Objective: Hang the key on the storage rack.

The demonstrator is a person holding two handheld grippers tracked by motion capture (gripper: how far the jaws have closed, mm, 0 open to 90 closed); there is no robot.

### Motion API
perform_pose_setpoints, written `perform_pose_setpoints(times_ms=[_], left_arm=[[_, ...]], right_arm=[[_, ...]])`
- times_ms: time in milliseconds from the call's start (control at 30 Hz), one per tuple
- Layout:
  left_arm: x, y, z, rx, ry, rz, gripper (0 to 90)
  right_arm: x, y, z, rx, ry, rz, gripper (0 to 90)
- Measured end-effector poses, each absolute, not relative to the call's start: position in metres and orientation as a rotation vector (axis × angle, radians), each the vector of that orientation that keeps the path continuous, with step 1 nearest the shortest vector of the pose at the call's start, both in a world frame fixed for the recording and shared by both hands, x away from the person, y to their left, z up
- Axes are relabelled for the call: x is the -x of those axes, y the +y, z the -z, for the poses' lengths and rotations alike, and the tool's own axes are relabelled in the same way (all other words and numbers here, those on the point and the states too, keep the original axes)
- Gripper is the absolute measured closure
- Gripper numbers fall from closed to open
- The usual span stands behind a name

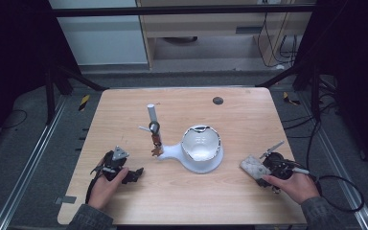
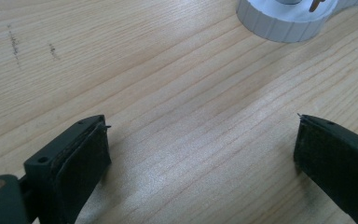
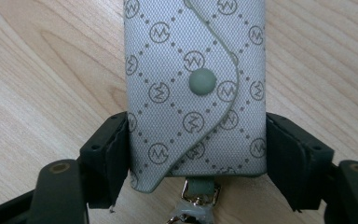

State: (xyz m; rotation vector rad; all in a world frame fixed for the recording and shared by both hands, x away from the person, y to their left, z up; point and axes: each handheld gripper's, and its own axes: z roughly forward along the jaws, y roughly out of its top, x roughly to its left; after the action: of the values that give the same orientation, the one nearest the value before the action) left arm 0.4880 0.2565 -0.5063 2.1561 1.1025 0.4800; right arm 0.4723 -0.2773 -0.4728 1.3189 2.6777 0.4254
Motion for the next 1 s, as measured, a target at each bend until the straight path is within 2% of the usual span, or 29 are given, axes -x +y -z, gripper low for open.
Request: perform_pose_setpoints(times_ms=[1000], left_arm=[[-0.489, 0.258, 0.509, -2.140, 1.099, -0.486, 0.0]], right_arm=[[-0.468, -0.216, 0.379, -0.926, 2.693, -0.355, 30.6]])
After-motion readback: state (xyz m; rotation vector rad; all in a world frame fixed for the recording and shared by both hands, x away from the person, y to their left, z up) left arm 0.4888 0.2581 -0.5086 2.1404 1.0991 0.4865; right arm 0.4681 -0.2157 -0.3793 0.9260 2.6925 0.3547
